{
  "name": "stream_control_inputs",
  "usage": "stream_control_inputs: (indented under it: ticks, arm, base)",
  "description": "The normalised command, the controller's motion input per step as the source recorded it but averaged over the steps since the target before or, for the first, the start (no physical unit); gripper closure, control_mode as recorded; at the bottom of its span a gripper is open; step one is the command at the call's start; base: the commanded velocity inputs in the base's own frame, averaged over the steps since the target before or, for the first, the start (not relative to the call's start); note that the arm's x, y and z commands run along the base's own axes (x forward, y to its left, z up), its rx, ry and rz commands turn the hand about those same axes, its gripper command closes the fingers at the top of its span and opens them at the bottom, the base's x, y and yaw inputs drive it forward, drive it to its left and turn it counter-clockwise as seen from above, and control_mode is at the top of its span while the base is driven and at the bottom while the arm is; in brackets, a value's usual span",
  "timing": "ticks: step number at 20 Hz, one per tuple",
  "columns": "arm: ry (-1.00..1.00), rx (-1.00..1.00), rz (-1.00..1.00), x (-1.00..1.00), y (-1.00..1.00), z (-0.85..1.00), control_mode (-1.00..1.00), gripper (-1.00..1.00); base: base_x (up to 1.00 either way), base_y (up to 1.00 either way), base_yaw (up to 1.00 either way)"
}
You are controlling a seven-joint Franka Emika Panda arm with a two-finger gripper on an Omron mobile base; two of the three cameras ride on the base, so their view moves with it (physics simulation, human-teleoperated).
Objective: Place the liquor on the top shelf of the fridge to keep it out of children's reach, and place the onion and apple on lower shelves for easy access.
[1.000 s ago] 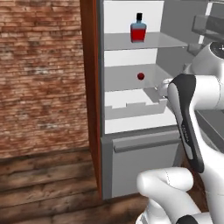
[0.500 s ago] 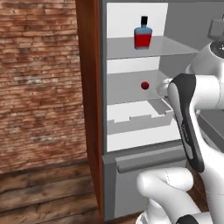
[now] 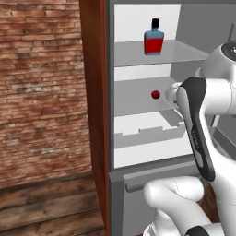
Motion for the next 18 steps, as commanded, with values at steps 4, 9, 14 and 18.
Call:
stream_control_inputs:
  ticks: [4,9,14,18]
  arm:
    - [0.00,0.00,0.00,0.00,0.00,0.00,1.00,1.00]
    - [0.00,0.00,0.00,0.00,0.00,0.00,1.00,1.00]
    - [0.00,0.00,0.00,0.00,0.00,0.00,1.00,1.00]
    - [0.00,0.00,0.00,0.00,0.00,0.00,1.00,1.00]
  base:
    - [0.24,-0.38,0.00]
    - [0.23,-0.35,0.00]
    - [0.29,-0.03,0.00]
    - [0.38,0.02,0.00]
